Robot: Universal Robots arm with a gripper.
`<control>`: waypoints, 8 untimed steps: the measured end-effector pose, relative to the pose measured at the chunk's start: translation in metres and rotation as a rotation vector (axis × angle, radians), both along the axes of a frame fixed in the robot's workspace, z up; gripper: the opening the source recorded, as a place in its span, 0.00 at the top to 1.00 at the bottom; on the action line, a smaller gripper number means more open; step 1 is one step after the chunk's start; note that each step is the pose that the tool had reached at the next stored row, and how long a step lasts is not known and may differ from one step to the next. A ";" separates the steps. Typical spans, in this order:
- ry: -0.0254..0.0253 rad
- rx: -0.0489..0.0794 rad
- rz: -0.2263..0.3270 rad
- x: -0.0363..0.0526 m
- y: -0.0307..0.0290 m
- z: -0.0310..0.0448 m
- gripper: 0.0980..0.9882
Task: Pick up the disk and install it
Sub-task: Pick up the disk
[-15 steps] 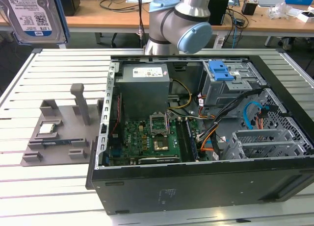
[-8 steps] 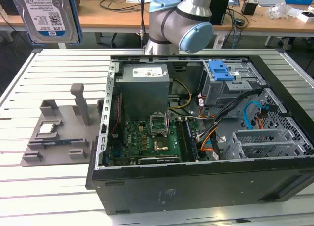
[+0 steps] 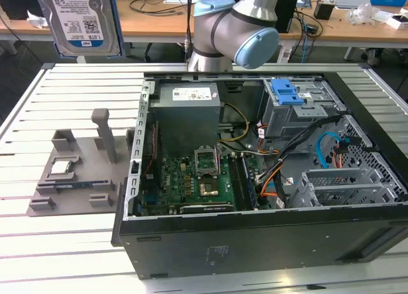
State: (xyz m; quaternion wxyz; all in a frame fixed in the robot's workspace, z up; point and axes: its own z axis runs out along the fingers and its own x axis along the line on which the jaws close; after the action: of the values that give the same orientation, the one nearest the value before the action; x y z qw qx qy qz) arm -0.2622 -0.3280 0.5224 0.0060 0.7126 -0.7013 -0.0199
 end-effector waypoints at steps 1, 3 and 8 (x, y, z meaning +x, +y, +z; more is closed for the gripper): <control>0.0000 0.000 0.000 0.0038 0.0000 0.0000 0.70; 0.0002 0.000 0.000 0.0123 0.0001 0.0001 0.70; 0.0005 0.000 0.000 0.0354 0.0000 0.0000 0.70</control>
State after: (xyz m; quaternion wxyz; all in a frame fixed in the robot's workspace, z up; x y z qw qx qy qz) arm -0.2269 -0.3280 0.5225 0.0062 0.7125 -0.7014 -0.0200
